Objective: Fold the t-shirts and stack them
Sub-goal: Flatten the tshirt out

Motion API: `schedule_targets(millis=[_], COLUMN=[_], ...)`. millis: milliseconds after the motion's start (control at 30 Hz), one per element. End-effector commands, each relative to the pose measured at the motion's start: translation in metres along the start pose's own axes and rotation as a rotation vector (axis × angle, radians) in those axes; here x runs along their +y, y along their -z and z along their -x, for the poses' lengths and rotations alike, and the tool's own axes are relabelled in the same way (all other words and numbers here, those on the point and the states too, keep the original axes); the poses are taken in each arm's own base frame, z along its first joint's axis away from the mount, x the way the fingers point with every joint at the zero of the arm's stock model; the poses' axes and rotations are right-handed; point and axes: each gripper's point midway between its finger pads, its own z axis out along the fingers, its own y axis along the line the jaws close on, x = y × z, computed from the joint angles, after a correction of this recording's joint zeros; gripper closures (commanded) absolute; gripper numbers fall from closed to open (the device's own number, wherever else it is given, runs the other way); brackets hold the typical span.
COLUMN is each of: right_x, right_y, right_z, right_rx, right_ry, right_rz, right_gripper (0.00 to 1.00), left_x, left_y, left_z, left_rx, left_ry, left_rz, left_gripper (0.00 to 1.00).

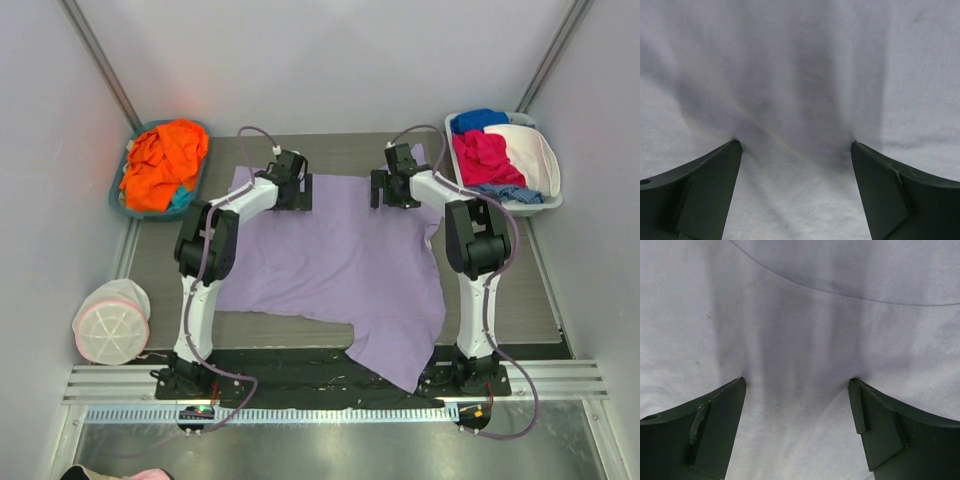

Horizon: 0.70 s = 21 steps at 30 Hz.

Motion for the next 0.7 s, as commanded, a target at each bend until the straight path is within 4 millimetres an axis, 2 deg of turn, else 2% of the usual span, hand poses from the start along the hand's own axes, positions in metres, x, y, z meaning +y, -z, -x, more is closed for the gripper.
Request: schedule_targets(millis=[0,67,100,133,167,200,233,267,300,367,400,500,667], right_x=[-0.006,-0.013,-0.012,-0.015,-0.016,-0.014,-0.016,-0.016,-0.012,-0.012,-0.010,-0.005,0.003], right_y=[-0.026,-0.038,-0.038,-0.042,-0.052,-0.052,-0.054,-0.066,-0.063,-0.067,-0.070,-0.076,-0.077], right_z=[0.003,0.001,0.016,0.019,0.013,0.032,0.034,0.030,0.051,0.058,0.070,0.082,0.090], right_rx=[0.048,0.072,0.048,0.048,0.078,0.045,0.054,0.073,0.029,0.024,0.000,-0.016,-0.037], right_ry=[-0.045,-0.054,-0.060,-0.060,-0.057,-0.058,-0.056,-0.051,-0.049,-0.045,-0.044,-0.045,-0.034], right_rz=[0.032,0.025,0.034,0.033,0.027,0.036,0.036,0.036,0.051,0.060,0.066,0.103,0.150], right_gripper=[0.08,0.08,0.08,0.08,0.08,0.08,0.08,0.08,0.08,0.07,0.07,0.07,0.07], left_x=[0.007,0.014,0.015,0.021,0.024,0.025,0.032,0.034,0.037,0.045,0.047,0.053,0.055], left_y=[-0.014,-0.026,-0.025,-0.030,-0.037,-0.038,-0.041,-0.046,-0.047,-0.052,-0.054,-0.061,-0.068], left_z=[-0.005,-0.007,0.003,0.007,0.004,0.013,0.018,0.025,0.027,0.032,0.038,0.046,0.057], left_rx=[0.079,0.105,0.094,0.094,0.111,0.101,0.101,0.092,0.096,0.094,0.084,0.078,0.055], left_ry=[-0.034,-0.029,-0.022,-0.010,-0.016,-0.010,0.001,0.008,0.014,0.033,0.037,0.046,0.056], left_rz=[0.028,0.037,0.037,0.044,0.047,0.048,0.055,0.053,0.056,0.051,0.050,0.052,0.041], left_gripper=[0.05,0.06,0.07,0.07,0.07,0.08,0.08,0.08,0.08,0.09,0.11,0.12,0.12])
